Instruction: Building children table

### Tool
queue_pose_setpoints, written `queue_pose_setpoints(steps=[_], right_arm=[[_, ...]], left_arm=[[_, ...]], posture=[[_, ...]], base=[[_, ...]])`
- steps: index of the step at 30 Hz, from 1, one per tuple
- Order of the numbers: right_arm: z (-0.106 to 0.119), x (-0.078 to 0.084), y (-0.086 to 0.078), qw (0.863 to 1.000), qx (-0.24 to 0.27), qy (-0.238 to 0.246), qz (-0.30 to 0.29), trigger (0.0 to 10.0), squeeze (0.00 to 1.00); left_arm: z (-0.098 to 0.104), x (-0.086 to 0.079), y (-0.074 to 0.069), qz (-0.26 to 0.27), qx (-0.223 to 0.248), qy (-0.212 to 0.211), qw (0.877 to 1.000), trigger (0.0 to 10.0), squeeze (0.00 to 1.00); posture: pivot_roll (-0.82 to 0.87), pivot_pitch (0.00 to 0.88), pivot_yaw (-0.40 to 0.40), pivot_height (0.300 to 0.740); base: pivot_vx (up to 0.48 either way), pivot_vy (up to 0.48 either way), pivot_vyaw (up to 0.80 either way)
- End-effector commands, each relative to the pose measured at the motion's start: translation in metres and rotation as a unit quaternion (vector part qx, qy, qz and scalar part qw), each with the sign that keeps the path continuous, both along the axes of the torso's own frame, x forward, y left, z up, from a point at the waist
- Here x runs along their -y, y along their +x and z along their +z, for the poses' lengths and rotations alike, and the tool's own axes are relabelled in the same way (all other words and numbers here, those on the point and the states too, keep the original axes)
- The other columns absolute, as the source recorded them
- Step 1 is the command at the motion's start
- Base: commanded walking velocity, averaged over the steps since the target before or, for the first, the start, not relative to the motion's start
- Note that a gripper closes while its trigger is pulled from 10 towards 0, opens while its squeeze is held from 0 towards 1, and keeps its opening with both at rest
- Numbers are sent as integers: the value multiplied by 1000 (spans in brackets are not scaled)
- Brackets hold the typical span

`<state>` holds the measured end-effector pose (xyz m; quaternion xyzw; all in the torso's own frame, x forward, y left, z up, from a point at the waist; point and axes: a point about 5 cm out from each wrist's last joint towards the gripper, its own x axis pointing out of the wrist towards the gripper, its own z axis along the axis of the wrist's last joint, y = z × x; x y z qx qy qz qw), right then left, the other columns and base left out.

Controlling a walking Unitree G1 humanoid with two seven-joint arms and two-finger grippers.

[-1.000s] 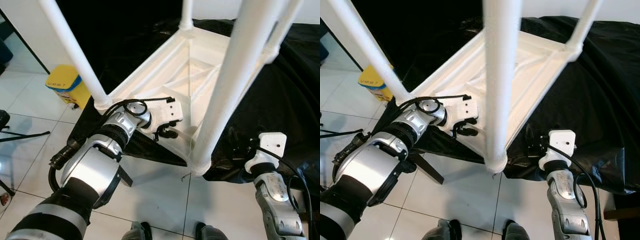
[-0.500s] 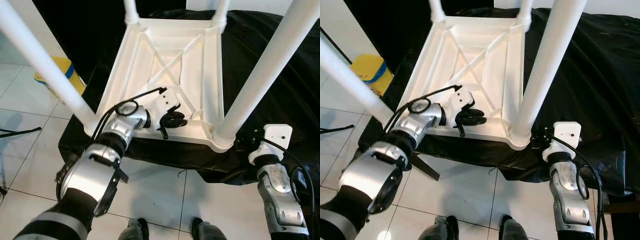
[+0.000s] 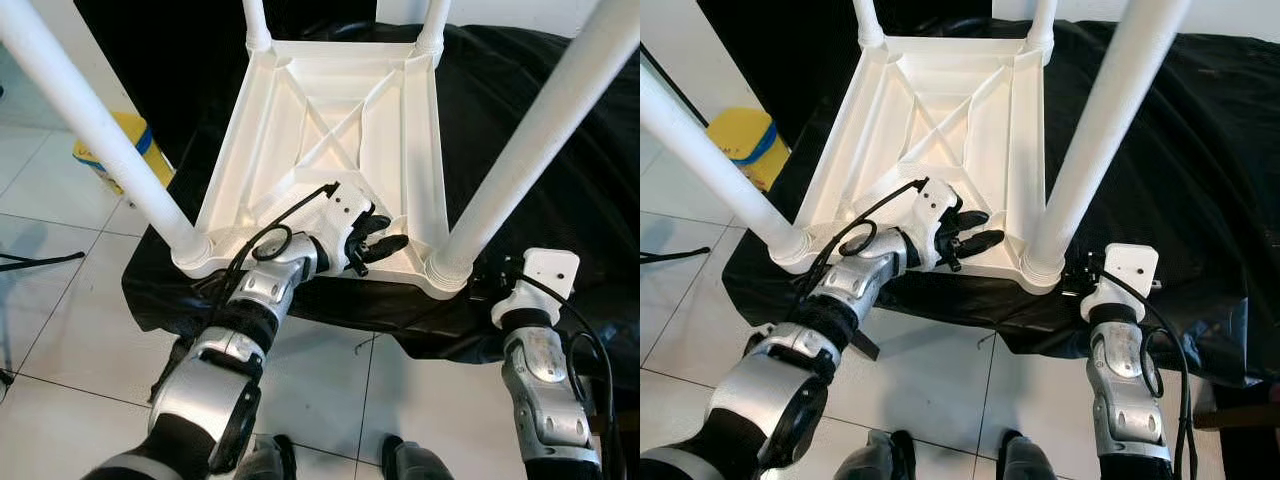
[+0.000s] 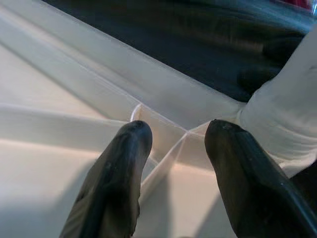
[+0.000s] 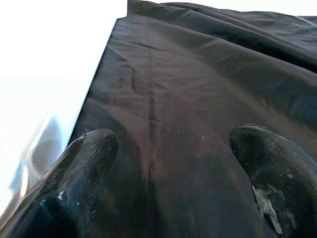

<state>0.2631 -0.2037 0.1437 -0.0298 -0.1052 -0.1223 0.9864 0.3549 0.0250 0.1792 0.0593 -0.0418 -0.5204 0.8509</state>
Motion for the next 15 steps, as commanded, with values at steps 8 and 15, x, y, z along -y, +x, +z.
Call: queue_pose_setpoints(steps=[8, 15], right_arm=[[-3, -7, -22, 999, 25, 31, 36, 10000, 0], [0, -19, -34, 992, 21, 9, 126, 10000, 0]], left_arm=[[8, -38, -7, 99, -5, -82, 992, 10000, 0], [8, -66, -37, 169, -1, -120, 978, 10000, 0]], posture=[[-26, 135, 7, 740], [-16, 132, -24, 740]], base=[[0, 0, 0], [0, 0, 0]])
